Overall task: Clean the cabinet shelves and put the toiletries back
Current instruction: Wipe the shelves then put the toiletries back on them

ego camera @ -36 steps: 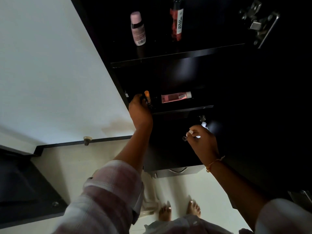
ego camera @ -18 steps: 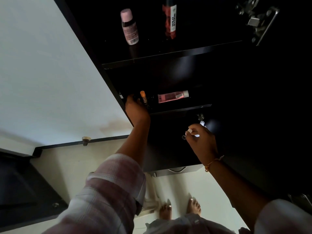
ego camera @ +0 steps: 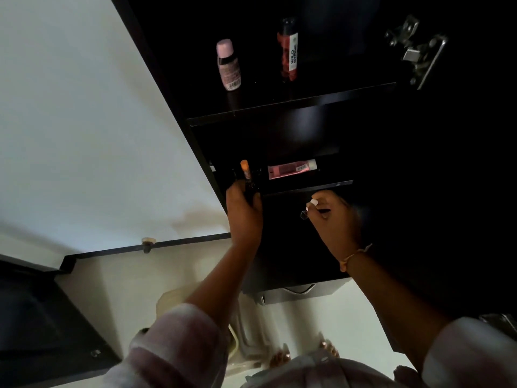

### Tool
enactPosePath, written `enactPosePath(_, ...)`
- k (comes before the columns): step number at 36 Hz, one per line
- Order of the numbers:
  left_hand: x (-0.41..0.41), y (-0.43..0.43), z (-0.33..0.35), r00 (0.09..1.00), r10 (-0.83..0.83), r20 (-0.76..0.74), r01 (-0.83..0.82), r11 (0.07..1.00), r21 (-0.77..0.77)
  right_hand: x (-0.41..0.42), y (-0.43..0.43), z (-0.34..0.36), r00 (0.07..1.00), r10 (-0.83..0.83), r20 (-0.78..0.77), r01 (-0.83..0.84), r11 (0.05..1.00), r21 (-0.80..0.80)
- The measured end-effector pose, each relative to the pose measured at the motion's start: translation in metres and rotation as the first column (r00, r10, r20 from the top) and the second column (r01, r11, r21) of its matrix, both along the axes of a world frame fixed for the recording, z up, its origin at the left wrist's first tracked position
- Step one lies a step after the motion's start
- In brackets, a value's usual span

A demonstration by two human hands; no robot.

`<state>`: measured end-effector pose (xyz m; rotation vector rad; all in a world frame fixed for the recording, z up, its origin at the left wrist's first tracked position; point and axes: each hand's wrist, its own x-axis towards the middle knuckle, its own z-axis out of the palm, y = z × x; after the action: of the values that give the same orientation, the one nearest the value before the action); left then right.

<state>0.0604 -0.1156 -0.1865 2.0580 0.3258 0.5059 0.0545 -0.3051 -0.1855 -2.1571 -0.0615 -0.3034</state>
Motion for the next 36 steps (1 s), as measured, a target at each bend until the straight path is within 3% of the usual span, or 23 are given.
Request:
enactPosePath(5, -0.002, -0.013, 0.024, 0.97, -0.241, 0.026, 0.239, 0.968, 0.077, 0.013, 0.001, 0.042, 0.997, -0.054, 0.05, 0.047, 0.99, 0.135)
enactPosePath(14, 0.023, -0.027, 0.082, 0.925, -0.363, 0.112, 0.351, 0.93, 0.112, 0.059, -0.012, 0.159, 0.917, -0.183, 0.356, 0.1, 0.966, 0.238)
enactPosePath(24, 0.025, -0.028, 0.098, 0.923, -0.366, 0.12, 0.352, 0.928, 0.124, 0.105, -0.016, 0.232, 0.852, -0.175, 0.493, 0.158, 0.985, 0.077)
enactPosePath(32, 0.024, -0.027, 0.105, 0.924, -0.369, 0.104, 0.356, 0.926, 0.123, 0.143, -0.02, 0.24, 0.899, -0.161, 0.408, 0.223, 0.968, -0.111)
enactPosePath(36, 0.024, -0.027, 0.105, 0.923, -0.372, 0.098, 0.359, 0.925, 0.124, 0.151, -0.019, 0.238, 0.901, -0.175, 0.396, 0.24, 0.963, -0.121)
